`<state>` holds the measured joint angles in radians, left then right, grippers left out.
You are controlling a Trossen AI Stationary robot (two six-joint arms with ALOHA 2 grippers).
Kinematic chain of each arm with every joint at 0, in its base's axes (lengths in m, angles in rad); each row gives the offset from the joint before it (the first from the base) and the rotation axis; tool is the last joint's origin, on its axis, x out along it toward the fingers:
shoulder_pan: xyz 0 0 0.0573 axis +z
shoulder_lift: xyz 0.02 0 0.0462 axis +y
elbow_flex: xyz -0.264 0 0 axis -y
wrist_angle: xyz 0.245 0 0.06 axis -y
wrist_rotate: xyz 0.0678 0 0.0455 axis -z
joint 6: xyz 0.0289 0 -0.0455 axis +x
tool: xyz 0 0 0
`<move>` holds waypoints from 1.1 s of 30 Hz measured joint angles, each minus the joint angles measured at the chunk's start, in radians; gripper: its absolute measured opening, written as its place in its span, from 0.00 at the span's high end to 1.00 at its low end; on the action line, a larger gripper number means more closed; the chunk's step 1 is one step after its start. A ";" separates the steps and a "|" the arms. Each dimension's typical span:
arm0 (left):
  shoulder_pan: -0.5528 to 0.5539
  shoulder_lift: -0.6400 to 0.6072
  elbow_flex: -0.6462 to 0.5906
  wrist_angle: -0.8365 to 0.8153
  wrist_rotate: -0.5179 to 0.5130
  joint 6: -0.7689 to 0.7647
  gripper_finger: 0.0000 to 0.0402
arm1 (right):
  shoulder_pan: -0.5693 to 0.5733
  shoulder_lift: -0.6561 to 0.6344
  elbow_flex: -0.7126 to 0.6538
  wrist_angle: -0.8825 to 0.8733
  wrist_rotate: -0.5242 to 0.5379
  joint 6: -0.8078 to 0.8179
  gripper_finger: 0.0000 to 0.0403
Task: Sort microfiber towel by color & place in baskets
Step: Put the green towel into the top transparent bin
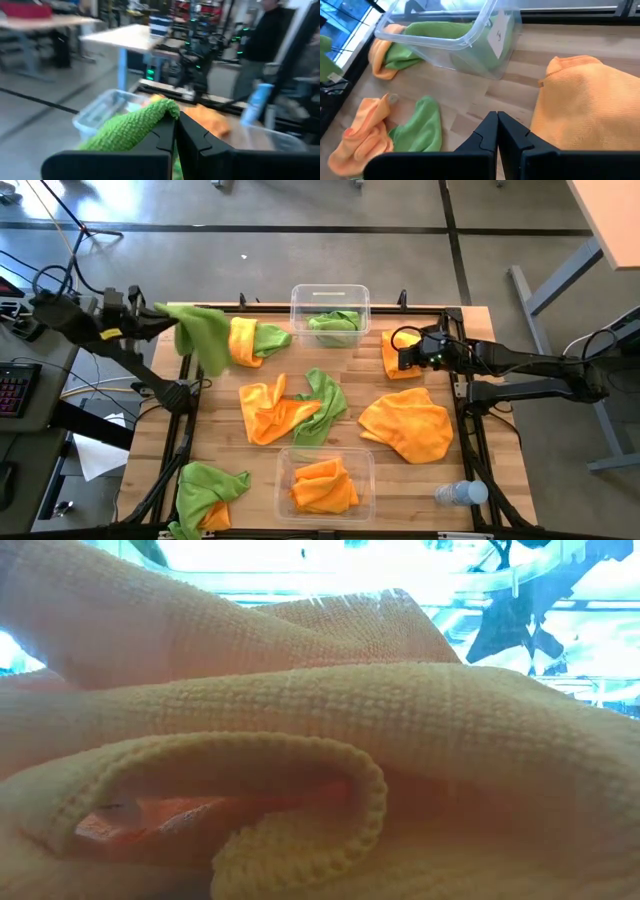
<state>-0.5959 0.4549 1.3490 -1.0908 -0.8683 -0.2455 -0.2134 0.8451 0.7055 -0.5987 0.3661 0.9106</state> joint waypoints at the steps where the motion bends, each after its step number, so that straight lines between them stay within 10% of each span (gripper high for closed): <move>1: -0.005 0.025 -0.002 0.027 -0.031 0.031 1.00 | 0.000 0.008 0.000 0.000 0.000 0.003 0.99; 16: 0.098 0.337 0.000 0.780 -0.158 0.624 1.00 | 0.000 0.159 0.000 0.102 -0.015 -0.126 0.99; 33: 0.718 0.772 0.123 0.914 0.451 0.309 1.00 | 0.000 0.156 0.000 0.102 -0.213 -0.358 0.99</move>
<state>0.1218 1.2267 1.4722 -0.1765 -0.4173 0.0636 -0.2138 1.0008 0.7055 -0.4969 0.1534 0.5528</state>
